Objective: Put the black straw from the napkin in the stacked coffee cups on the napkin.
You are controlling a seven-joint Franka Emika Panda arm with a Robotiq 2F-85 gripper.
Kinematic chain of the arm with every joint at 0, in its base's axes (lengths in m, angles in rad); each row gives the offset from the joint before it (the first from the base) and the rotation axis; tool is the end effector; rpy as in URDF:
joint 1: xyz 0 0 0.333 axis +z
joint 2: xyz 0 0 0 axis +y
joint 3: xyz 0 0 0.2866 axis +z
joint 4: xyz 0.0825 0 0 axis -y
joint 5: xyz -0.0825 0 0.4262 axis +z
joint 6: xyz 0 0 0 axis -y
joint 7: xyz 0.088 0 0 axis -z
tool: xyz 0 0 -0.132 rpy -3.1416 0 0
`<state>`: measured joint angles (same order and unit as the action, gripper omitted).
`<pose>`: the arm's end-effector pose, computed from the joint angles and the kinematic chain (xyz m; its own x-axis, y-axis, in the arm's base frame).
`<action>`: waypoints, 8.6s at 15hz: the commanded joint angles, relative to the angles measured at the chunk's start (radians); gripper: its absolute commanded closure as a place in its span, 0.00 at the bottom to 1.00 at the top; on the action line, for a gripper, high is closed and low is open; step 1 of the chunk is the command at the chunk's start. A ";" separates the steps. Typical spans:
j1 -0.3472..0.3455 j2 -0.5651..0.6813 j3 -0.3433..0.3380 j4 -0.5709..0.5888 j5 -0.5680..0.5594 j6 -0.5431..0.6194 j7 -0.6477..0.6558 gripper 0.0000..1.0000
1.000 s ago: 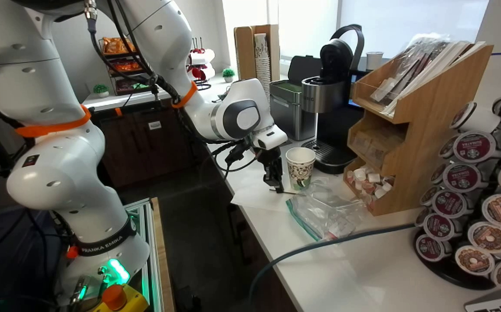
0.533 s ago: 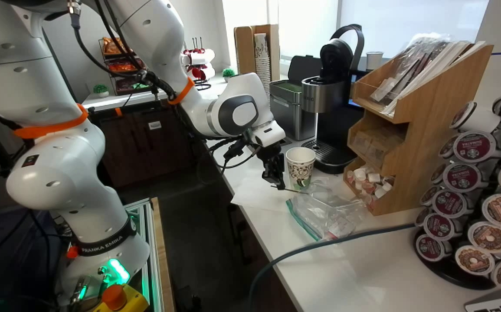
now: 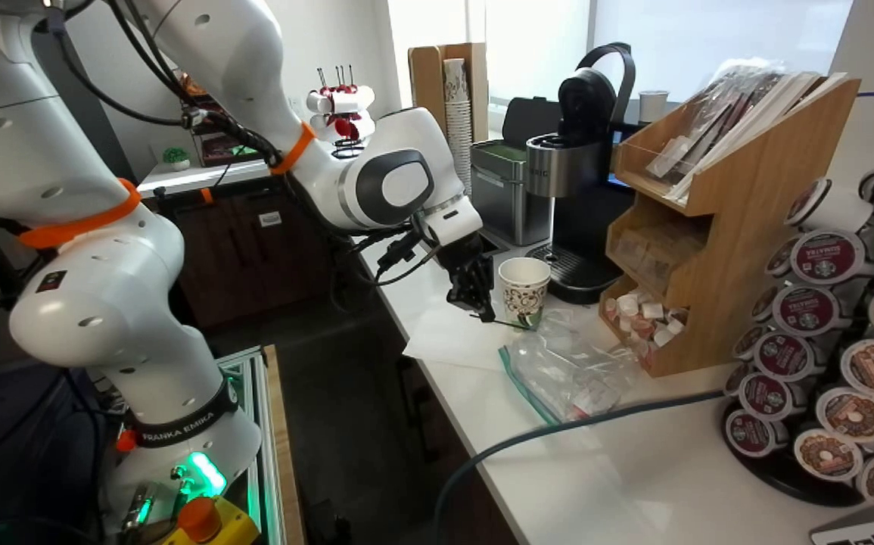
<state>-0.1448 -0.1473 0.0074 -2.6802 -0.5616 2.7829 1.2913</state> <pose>0.4625 -0.0447 0.2168 0.5559 -0.7590 0.3390 -0.7885 -0.6106 -0.0740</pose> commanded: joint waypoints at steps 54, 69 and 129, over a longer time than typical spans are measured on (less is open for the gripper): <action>0.157 -0.275 -0.095 0.171 0.425 -0.478 -1.521 0.99; 0.064 -0.267 0.019 0.199 -0.221 -0.516 -1.484 0.99; 0.176 -0.044 -0.023 0.192 -0.619 -0.335 -2.245 0.99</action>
<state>0.0277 -0.2183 -0.0234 -2.5092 -1.1620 2.4794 -0.9385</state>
